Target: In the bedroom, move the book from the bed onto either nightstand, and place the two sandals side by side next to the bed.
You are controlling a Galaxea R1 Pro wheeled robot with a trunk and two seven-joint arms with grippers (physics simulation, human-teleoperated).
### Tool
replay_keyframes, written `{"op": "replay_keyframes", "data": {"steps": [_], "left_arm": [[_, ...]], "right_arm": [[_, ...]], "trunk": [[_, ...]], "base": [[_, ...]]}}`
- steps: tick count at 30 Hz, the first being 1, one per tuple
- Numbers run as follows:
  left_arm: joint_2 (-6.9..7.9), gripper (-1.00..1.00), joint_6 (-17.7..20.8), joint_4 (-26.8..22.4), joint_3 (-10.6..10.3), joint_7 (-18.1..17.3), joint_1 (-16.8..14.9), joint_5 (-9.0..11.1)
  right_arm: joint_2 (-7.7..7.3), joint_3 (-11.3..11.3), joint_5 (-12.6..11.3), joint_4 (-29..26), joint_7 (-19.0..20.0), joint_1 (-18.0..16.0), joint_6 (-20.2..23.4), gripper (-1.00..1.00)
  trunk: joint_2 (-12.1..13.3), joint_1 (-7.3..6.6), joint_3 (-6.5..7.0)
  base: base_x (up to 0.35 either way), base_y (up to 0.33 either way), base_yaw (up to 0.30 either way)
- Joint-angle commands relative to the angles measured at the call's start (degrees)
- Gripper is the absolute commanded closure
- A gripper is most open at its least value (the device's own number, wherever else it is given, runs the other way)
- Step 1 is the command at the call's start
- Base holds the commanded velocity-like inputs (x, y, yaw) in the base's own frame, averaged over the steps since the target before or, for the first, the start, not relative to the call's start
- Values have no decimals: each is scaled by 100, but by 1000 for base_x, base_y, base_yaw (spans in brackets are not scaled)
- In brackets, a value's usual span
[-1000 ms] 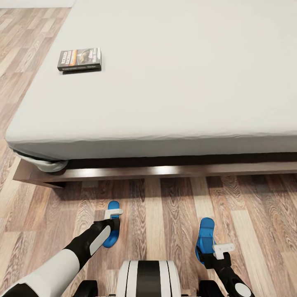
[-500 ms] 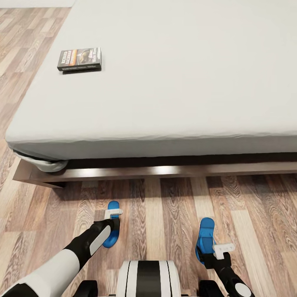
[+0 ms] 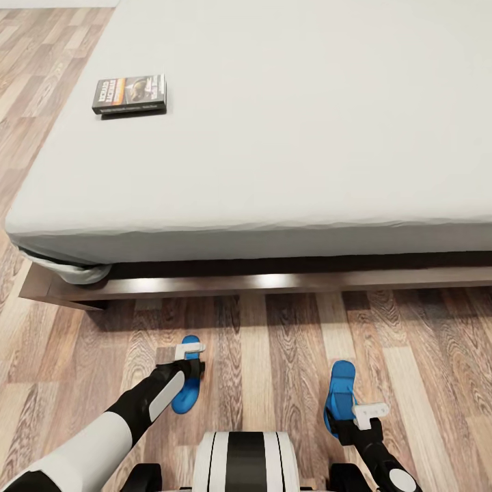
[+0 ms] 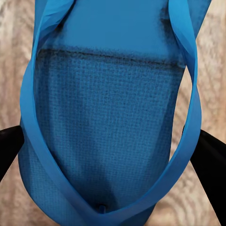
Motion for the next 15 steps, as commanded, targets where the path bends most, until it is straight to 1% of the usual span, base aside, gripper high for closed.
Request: {"op": "replay_keyframes", "data": {"steps": [1, 15], "left_arm": [[10, -100, 9, -14, -46, 57, -4, 60], [14, -100, 18, -16, -36, 57, -4, 60]], "right_arm": [[-10, 30, -59, -3, -45, -3, -12, 100], [-5, 30, -54, 4, -45, -3, -12, 100]], "trunk": [[-1, -1, -3], [17, -37, 307]], "base": [[0, 0, 0], [0, 0, 0]]}}
